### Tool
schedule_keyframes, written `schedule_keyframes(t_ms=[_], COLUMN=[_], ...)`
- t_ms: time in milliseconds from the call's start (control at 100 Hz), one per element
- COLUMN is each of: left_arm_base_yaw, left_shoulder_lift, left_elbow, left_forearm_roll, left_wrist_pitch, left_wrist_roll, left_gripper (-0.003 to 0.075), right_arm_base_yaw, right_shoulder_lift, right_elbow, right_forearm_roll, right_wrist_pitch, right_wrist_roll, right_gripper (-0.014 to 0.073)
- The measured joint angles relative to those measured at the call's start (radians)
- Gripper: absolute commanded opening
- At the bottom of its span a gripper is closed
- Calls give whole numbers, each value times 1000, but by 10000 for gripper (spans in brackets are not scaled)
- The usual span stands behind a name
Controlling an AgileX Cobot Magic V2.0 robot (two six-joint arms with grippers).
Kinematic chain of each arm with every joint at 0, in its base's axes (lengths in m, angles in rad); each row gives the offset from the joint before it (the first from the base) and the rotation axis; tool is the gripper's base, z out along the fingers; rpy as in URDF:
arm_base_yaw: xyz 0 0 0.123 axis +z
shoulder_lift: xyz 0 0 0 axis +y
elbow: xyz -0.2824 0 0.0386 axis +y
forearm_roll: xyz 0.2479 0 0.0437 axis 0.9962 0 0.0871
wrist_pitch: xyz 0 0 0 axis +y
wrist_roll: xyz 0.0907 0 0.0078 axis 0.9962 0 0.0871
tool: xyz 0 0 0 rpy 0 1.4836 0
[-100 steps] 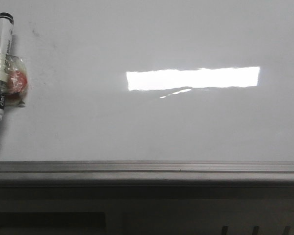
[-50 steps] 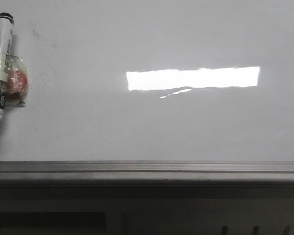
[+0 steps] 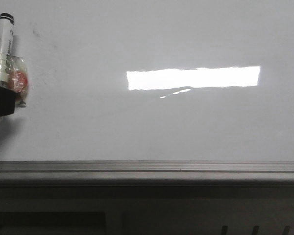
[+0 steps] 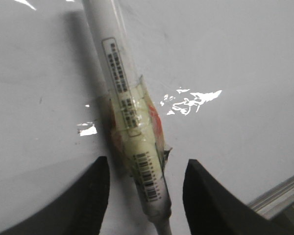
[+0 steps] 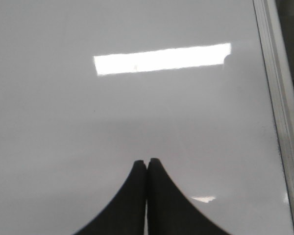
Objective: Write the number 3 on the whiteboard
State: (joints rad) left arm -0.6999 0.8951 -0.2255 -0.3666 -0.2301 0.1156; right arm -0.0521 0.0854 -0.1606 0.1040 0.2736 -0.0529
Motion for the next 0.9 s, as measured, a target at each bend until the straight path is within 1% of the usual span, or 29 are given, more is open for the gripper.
schedule_keyframes(t_ms=[60,100,110,130,160,170,340,420,490,550,640,710,850,900], left_arm_base_yaw=[-1,-1,-1,-1,-1,-1,-1,-1,-1,-1,-2,-13,-43,-53], left_shoulder_lift=[9,14,14,16,16,18,20,20,18,11,-9,-26,-43,-44], left_elbow=[-2,-2,-2,-2,-2,-2,-2,-2,-2,-2,-2,-1,1,-4], left_forearm_roll=[-9,-19,-20,-23,-27,-30,-33,-33,-6,34,93,153,275,309], left_wrist_pitch=[-7,-14,-14,-14,-14,-12,-8,-8,-4,3,20,28,28,28], left_wrist_roll=[0,0,0,0,0,0,0,0,0,0,0,0,0,0], left_gripper=[227,136,103,69,-13,-24,-20,-20,-20,-20,-20,-20,-20,-20], right_arm_base_yaw=[0,0,0,0,0,0,0,0,11,31,81,132,272,339], right_shoulder_lift=[0,0,0,0,0,0,2,22,49,82,136,186,304,348], right_elbow=[0,0,0,0,0,0,-4,-27,-58,-90,-138,-173,-221,-228], right_forearm_roll=[0,0,0,0,0,0,0,0,0,2,34,77,120,124], right_wrist_pitch=[0,0,0,0,0,0,2,33,72,100,116,116,112,99], right_wrist_roll=[0,0,0,0,0,0,-2,-2,-7,-44,-103,-124,-137,-155], right_gripper=[-54,-54,-54,-54,-54,-54,-54,-54,-54,-54,-54,-54,-54,-54])
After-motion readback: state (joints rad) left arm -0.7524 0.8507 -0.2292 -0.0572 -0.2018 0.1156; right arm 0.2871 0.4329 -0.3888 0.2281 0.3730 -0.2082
